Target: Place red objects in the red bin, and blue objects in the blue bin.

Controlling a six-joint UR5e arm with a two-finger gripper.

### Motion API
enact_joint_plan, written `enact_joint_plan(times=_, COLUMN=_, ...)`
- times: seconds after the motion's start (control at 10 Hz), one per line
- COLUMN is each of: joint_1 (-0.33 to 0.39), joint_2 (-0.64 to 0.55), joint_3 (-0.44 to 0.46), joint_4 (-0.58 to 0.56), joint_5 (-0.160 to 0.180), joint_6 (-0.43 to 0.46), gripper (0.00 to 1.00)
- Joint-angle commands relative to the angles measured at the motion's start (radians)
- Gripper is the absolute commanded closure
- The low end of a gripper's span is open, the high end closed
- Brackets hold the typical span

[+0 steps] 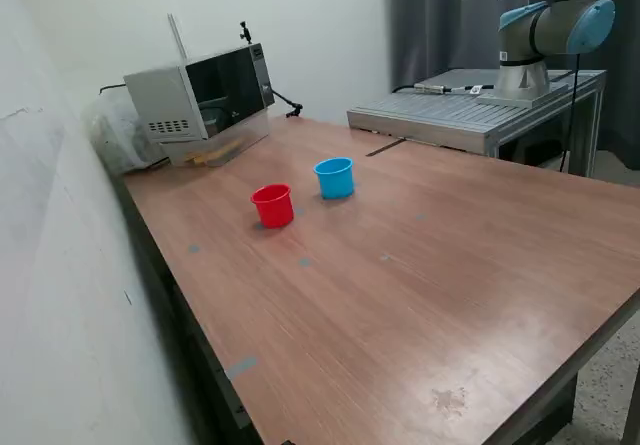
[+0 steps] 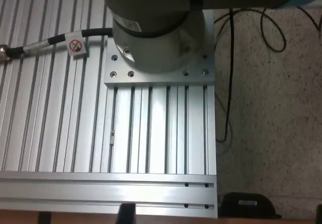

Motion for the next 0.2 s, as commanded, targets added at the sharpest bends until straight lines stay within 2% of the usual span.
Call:
enact_joint_plan(times=0.0, joint_1=0.000, joint_2=0.000, joint_3=0.000, joint_4=0.000, joint_5=0.000, joint_6=0.000, gripper=0.00)
enact_joint_plan(times=0.1, joint_1=0.000, joint_2=0.000, joint_3=0.000, joint_4=0.000, joint_5=0.000, joint_6=0.000, gripper=0.00)
